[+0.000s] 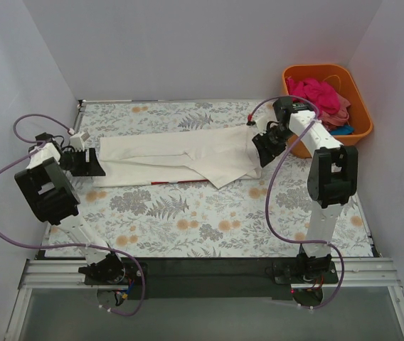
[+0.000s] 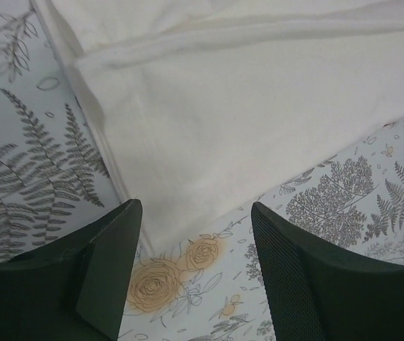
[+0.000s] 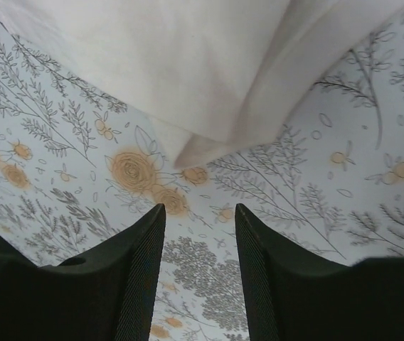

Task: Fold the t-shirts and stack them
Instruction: Fold the tshirt

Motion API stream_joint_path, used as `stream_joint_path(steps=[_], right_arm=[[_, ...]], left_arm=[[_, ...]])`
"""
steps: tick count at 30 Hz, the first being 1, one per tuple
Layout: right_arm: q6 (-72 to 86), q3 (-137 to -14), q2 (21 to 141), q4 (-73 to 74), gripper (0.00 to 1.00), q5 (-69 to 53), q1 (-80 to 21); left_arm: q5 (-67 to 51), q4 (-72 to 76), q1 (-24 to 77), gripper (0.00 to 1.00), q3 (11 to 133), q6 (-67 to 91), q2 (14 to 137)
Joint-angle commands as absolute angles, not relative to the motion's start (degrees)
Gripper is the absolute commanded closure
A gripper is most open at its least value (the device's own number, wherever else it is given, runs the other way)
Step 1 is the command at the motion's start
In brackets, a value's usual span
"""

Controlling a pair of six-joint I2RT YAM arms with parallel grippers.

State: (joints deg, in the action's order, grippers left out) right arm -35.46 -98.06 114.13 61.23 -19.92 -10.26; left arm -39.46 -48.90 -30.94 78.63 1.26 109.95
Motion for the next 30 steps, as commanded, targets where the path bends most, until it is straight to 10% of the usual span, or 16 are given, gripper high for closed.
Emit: stream_joint_path(steps=[1, 21, 30], right_arm=[[-32.1, -95.1, 113.4, 59.8, 0.5, -24.4, -11.5], [-28.4, -90.2, 118.7, 52.1, 0.53, -28.7, -11.8], [-28.7, -88.9, 119.8, 51.6, 0.84, -28.7, -11.8]], left_arm=[[-37.3, -46.6, -30.8, 0.38, 75.5, 4.7, 105.4], [-32.1, -43.2, -31.0, 0.37, 74.0, 6.9, 110.1], [-29.8, -42.2, -31.0, 0.37, 73.7, 7.5, 111.5]])
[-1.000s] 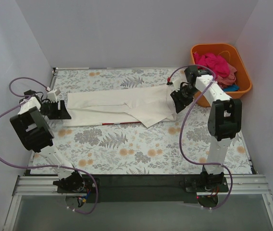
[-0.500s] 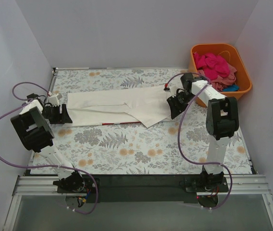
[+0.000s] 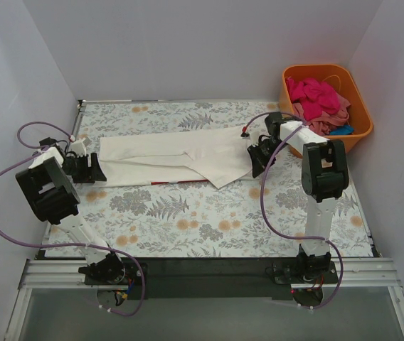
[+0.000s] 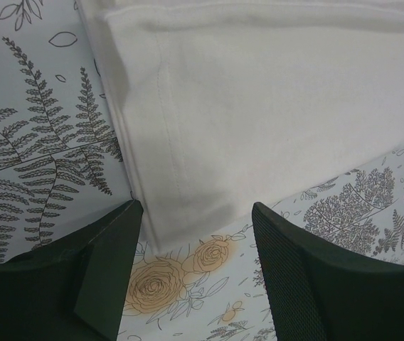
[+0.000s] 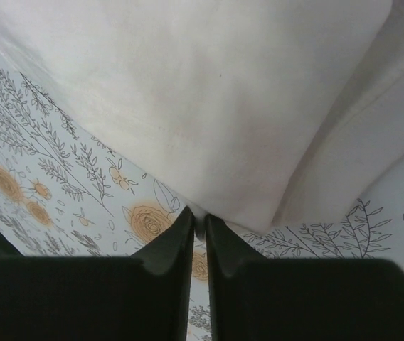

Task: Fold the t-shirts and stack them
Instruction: Fold the tshirt

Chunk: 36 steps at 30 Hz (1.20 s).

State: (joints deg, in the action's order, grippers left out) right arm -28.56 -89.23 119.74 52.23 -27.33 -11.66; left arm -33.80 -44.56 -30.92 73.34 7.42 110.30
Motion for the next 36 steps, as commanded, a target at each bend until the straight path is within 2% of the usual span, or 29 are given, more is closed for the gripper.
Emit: stream_joint_path(steps=[1, 2, 3, 12, 16, 18, 23, 24, 27, 28, 36], right_arm=[[-28.7, -88.9, 119.8, 51.5, 0.89, -28.6, -11.8], [-28.9, -88.6, 119.8, 51.5, 0.97, -28.5, -11.7], [-29.0, -88.5, 119.8, 51.5, 0.99, -28.4, -11.6], [-29.5, -88.4, 119.2, 51.5, 0.99, -28.1, -11.6], [-29.7, -87.7, 119.0, 51.6, 0.99, -28.1, -11.7], [-29.8, -87.1, 118.8, 51.6, 0.99, -28.0, -11.6], [-29.8, -87.0, 118.6, 51.6, 0.99, -27.2, -11.4], [-29.7, -87.2, 118.5, 51.7, 0.99, -27.2, -11.3], [-29.6, -87.1, 118.0, 51.9, 0.99, -26.4, -11.3], [-29.6, -87.0, 117.7, 51.9, 0.99, -26.0, -11.2], [-31.5, -85.2, 113.6, 54.7, 0.99, -21.2, -9.8]], left_arm=[[-28.8, -41.4, -31.1, 0.37, 73.9, 7.8, 111.4], [-27.8, -41.0, -31.2, 0.37, 73.8, 8.0, 111.1], [-27.3, -40.6, -31.3, 0.37, 73.9, 8.1, 110.9], [-23.9, -38.9, -31.3, 0.42, 73.0, 7.8, 109.9], [-26.0, -40.2, -31.1, 0.5, 72.2, 7.4, 110.5], [-26.6, -41.0, -30.9, 0.58, 71.7, 7.1, 110.8], [-26.6, -41.1, -30.8, 0.68, 71.5, 7.5, 112.0], [-26.5, -41.1, -30.8, 0.76, 71.6, 7.6, 112.1], [-26.3, -42.0, -30.8, 0.89, 72.7, 7.6, 113.3], [-26.0, -42.4, -30.8, 1.0, 73.6, 7.6, 113.5], [-26.2, -47.1, -31.6, 1.0, 77.5, 5.6, 110.7]])
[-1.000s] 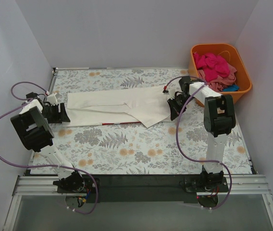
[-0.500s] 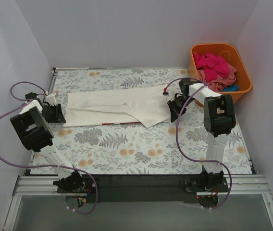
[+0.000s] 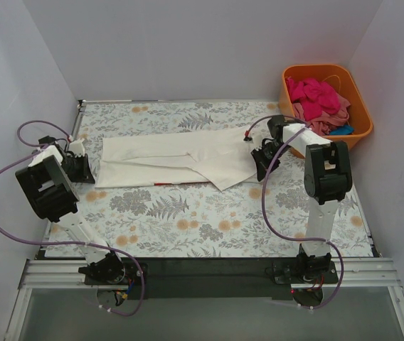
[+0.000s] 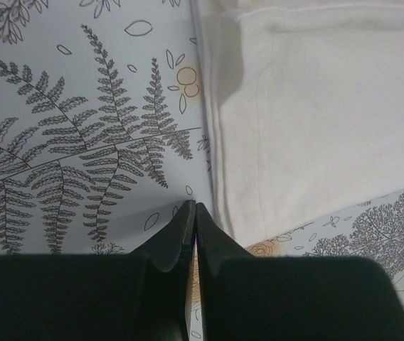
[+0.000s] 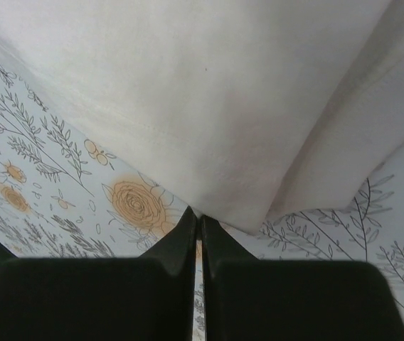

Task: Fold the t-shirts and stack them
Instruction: Fold the tshirt

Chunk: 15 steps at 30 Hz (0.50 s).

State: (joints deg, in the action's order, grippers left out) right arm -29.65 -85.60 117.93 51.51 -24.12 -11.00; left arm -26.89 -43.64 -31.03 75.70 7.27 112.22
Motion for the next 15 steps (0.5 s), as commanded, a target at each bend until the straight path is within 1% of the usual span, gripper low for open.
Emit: stream_joint_path(steps=[1, 8, 9, 10, 13, 14, 15], right_arm=[[-31.7, -85.1, 112.7, 55.0, 0.99, -20.4, -9.7], [-33.6, -80.0, 109.3, 57.3, 0.99, -19.8, -9.5], [-33.6, -79.3, 109.4, 57.3, 0.99, -20.1, -9.6], [-33.5, -79.0, 109.5, 57.1, 0.99, -20.5, -9.6], [-33.3, -79.0, 110.0, 57.0, 0.99, -21.0, -9.5], [-33.3, -79.1, 110.1, 57.0, 0.99, -20.9, -9.6], [-33.3, -79.3, 110.2, 57.0, 0.99, -20.8, -9.6]], left_arm=[[-26.2, -47.5, -31.6, 1.0, 77.3, 5.3, 110.1], [-28.1, -49.7, -31.6, 1.0, 74.4, 2.8, 106.2], [-30.8, -49.9, -31.6, 0.95, 74.5, 4.1, 106.0], [-32.1, -50.1, -31.6, 0.79, 74.6, 5.1, 105.8], [-34.8, -49.7, -30.5, 0.64, 74.6, 7.8, 105.7], [-34.6, -49.1, -29.3, 0.55, 74.1, 8.3, 105.6], [-34.5, -48.3, -28.7, 0.54, 73.8, 9.0, 105.6]])
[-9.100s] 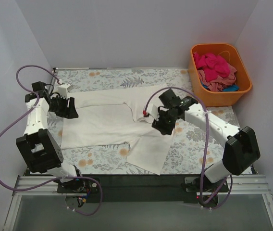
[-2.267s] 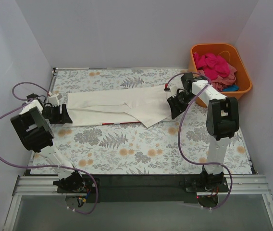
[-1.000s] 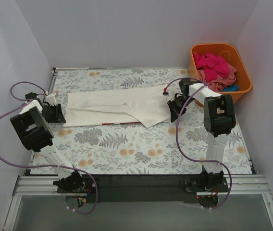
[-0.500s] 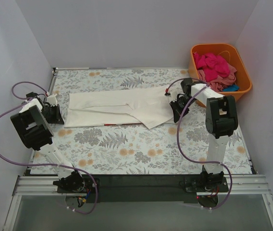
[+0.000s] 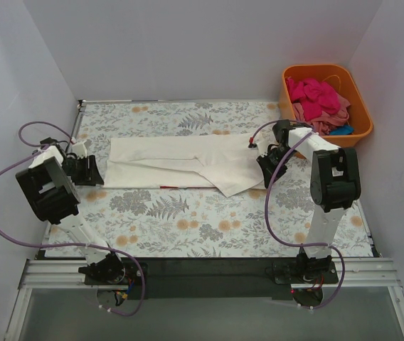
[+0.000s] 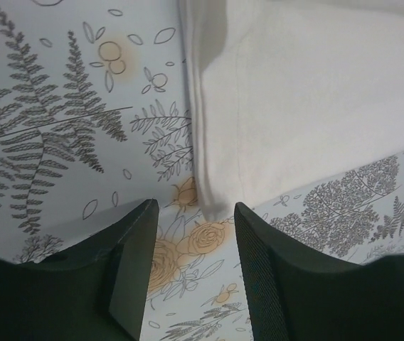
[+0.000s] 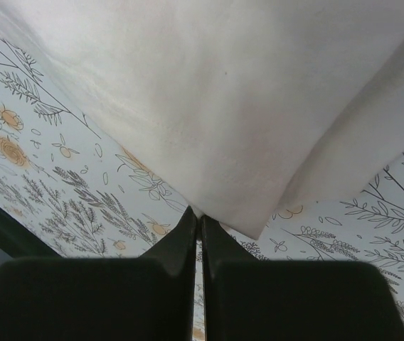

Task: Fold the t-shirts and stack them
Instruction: Fold the tshirt

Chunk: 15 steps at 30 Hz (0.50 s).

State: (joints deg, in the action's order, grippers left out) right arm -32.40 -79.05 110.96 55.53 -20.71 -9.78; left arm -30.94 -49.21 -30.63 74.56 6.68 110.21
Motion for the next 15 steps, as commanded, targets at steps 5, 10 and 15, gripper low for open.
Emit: stream_joint_path(steps=[5, 10, 15], right_arm=[[-33.5, -79.8, 110.7, 57.2, 0.99, -20.4, -9.6], [-33.7, -79.9, 111.4, 57.0, 0.99, -20.4, -9.5], [-34.0, -80.0, 112.0, 57.0, 0.99, -20.0, -9.4]], left_arm=[[-30.7, -44.1, -25.8, 0.52, 73.7, 13.0, 107.0], [-27.0, -41.3, -22.9, 0.53, 71.8, 14.2, 107.9], [-21.0, -39.1, -21.4, 0.66, 69.3, 15.6, 108.5]])
